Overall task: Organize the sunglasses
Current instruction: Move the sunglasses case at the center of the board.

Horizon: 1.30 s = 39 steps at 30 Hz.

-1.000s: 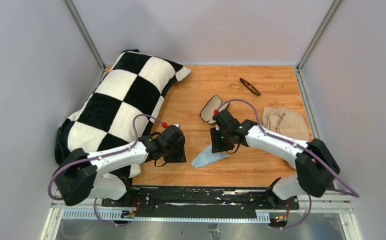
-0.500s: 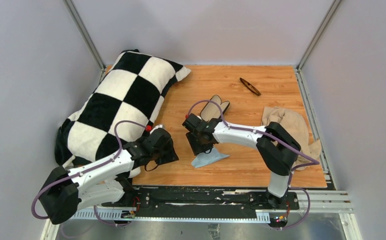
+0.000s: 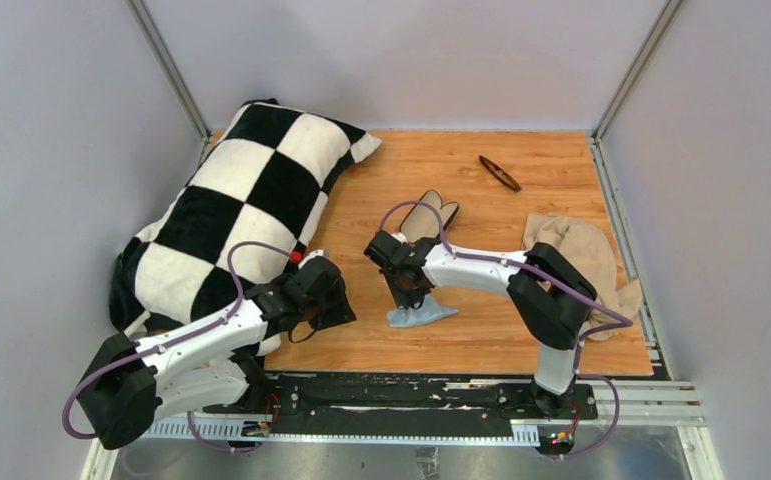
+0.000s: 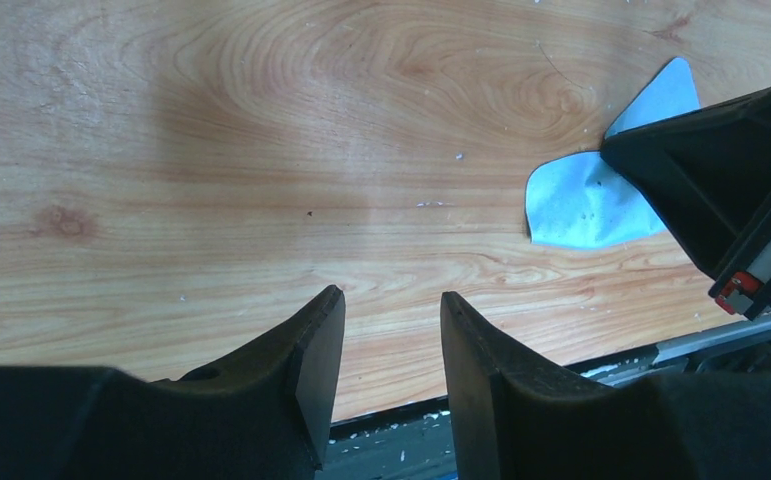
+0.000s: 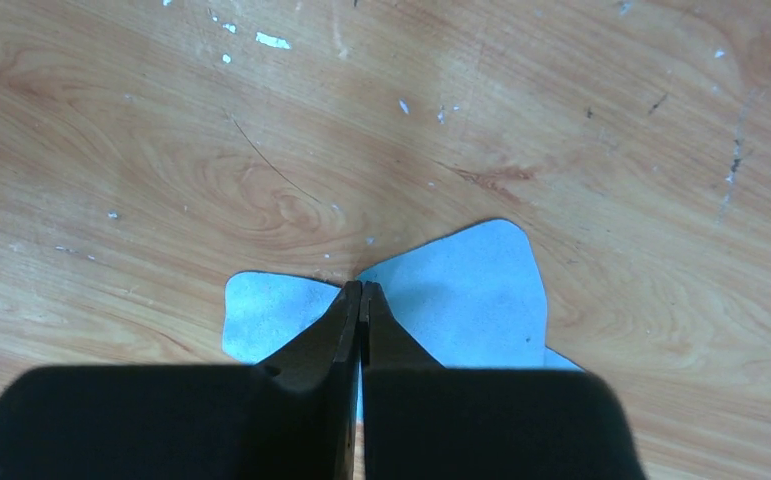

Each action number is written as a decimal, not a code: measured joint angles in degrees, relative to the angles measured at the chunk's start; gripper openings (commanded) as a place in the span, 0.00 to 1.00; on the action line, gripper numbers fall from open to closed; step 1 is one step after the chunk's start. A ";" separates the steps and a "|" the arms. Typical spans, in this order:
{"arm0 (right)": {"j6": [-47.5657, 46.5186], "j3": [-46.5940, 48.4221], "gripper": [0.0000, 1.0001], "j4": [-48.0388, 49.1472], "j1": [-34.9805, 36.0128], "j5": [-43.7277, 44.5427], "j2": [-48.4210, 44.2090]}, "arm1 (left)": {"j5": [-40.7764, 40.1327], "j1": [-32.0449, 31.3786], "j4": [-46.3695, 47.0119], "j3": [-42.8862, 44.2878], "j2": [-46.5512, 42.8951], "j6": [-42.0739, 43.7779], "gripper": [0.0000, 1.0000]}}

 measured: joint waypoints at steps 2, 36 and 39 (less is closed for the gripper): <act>-0.02 0.02 0.00 -0.31 0.00 0.63 -0.50 | -0.02 0.02 0.02 0.00 0.02 0.09 0.46; 10.45 -28.20 0.51 3.30 -1.36 10.62 -42.05 | 4.46 -0.35 4.31 6.23 10.82 9.60 0.61; 11.47 -29.55 0.51 4.09 -5.70 7.41 -39.47 | 3.65 -5.77 4.59 9.86 14.64 9.20 0.60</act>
